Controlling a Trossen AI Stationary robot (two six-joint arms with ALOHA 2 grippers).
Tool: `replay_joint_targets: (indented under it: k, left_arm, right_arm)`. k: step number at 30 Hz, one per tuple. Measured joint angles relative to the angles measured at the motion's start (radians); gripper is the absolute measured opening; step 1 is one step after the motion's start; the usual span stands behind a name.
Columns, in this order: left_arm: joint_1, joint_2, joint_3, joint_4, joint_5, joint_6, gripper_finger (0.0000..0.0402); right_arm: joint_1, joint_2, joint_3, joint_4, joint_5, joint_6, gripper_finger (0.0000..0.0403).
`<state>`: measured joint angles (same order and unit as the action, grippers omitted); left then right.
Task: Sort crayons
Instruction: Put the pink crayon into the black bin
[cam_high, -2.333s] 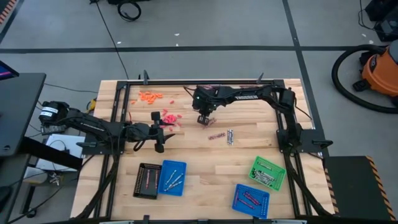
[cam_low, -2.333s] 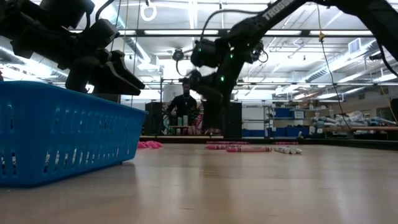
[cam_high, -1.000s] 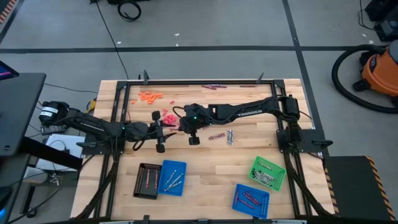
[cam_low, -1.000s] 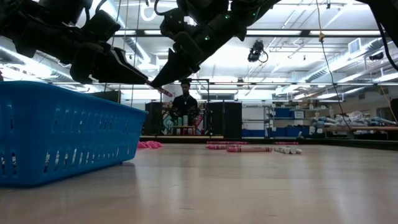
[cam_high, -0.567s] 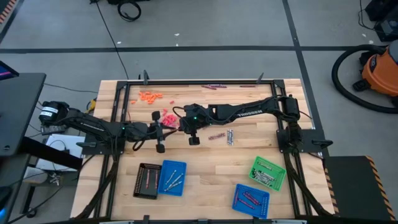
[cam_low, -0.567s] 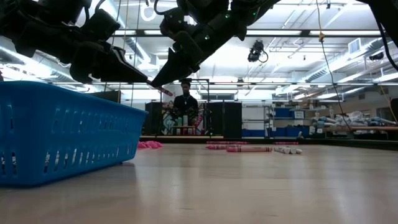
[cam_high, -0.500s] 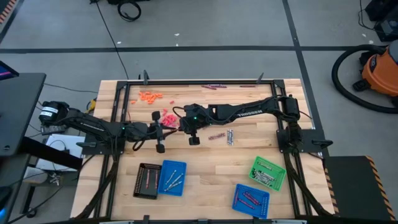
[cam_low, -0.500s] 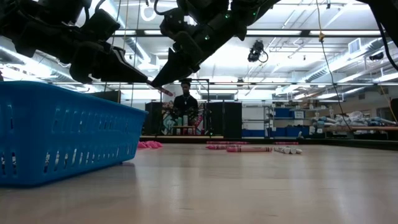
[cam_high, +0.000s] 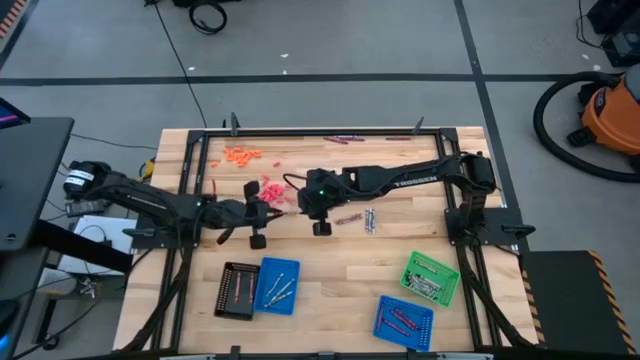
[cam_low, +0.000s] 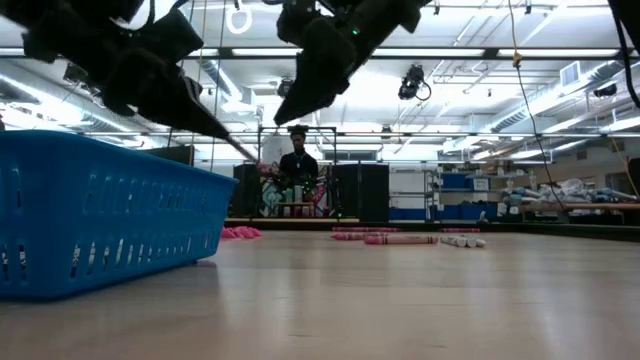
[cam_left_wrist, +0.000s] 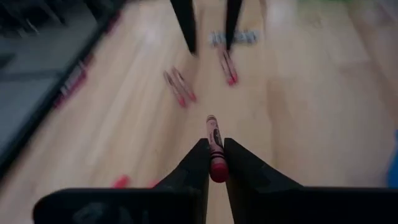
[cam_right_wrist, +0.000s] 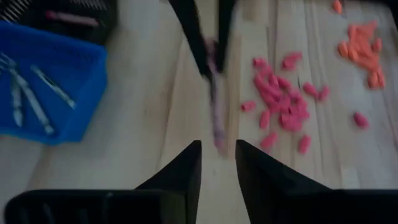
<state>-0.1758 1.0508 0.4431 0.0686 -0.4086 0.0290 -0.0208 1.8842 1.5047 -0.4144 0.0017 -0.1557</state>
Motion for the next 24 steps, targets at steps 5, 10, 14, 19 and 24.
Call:
replay_joint_targets:
  k: [5, 10, 14, 19, 24]
  left_arm:
    - [-0.075, 0.000, 0.108, -0.211, 0.001, -0.155, 0.0041]
    - [-0.180, 0.000, 0.228, -0.429, -0.042, -0.293, 0.0041]
    - [-0.282, 0.000, 0.320, -0.604, -0.129, -0.449, 0.0042]
    - [-0.409, 0.000, 0.382, -0.753, -0.170, -0.732, 0.0042]
    - [-0.516, 0.001, 0.385, -0.796, -0.142, -1.029, 0.0043]
  right_arm:
    - [0.046, 0.003, -0.027, -0.044, 0.104, 0.050, 0.0114]
    - [0.104, -0.007, -0.048, -0.107, 0.315, 0.062, 0.0113]
    - [0.140, -0.026, -0.048, -0.100, 0.446, 0.075, 0.0113]
    - [0.164, -0.025, -0.048, -0.095, 0.541, 0.110, 0.0113]
    - [0.171, -0.022, -0.048, -0.084, 0.594, 0.126, 0.0113]
